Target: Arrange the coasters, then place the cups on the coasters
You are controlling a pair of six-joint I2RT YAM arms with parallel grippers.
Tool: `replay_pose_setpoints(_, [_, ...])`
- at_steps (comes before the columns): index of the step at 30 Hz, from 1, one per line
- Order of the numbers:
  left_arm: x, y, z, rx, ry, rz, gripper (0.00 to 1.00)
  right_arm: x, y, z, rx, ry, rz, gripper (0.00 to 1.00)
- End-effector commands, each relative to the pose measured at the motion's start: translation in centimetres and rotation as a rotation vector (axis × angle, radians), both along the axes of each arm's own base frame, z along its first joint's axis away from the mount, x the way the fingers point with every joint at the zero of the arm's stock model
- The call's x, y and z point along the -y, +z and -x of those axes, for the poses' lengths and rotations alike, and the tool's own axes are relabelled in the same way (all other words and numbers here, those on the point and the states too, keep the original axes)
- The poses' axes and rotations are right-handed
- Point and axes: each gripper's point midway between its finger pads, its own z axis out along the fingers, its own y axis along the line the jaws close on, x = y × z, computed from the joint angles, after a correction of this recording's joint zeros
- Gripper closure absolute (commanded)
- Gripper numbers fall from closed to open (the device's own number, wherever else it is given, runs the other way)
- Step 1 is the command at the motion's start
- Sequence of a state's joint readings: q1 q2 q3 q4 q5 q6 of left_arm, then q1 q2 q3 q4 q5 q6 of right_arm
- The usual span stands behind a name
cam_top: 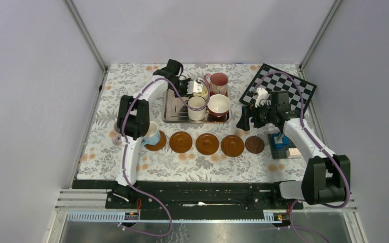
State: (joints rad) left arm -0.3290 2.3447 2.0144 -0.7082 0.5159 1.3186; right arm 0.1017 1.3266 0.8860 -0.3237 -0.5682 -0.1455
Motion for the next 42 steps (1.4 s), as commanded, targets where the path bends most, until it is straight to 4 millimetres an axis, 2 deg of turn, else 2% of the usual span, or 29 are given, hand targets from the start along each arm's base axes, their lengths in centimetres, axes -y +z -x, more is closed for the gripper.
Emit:
replay_pose_setpoints(1, [-2.7, 3.1, 0.7, 0.018, 0.051, -0.002, 0.75, -0.1, 1.2, -0.6, 0.053, 0.010, -0.012, 0.00])
replay_pose_setpoints(9, [-6.4, 4.4, 2.9, -0.032, 0.140, 0.024, 0.81, -0.3, 2.0, -0.4, 0.077, 0.015, -0.027, 0.00])
replay_pose_setpoints(13, [-7.5, 3.4, 4.3, -0.068, 0.162, 0.002, 0.78, -0.3, 2.0, -0.3, 0.069, 0.017, -0.025, 0.00])
replay_pose_setpoints(22, [-7.3, 1.0, 4.4, -0.170, 0.267, 0.011, 0.63, -0.3, 1.9, -0.4, 0.074, 0.016, -0.025, 0.00])
replay_pose_setpoints(31, [-7.0, -0.9, 4.6, -0.218, 0.319, 0.011, 0.64, -0.2, 1.8, -0.5, 0.068, 0.012, -0.020, 0.00])
replay_pose_setpoints(36, [-6.8, -1.5, 4.4, -0.261, 0.401, 0.039, 0.72, -0.1, 1.6, -0.5, 0.071, 0.010, -0.017, 0.00])
replay_pose_setpoints(42, [-7.1, -0.9, 4.5, -0.287, 0.504, 0.081, 1.00, -0.1, 1.7, -0.6, 0.067, 0.010, -0.014, 0.00])
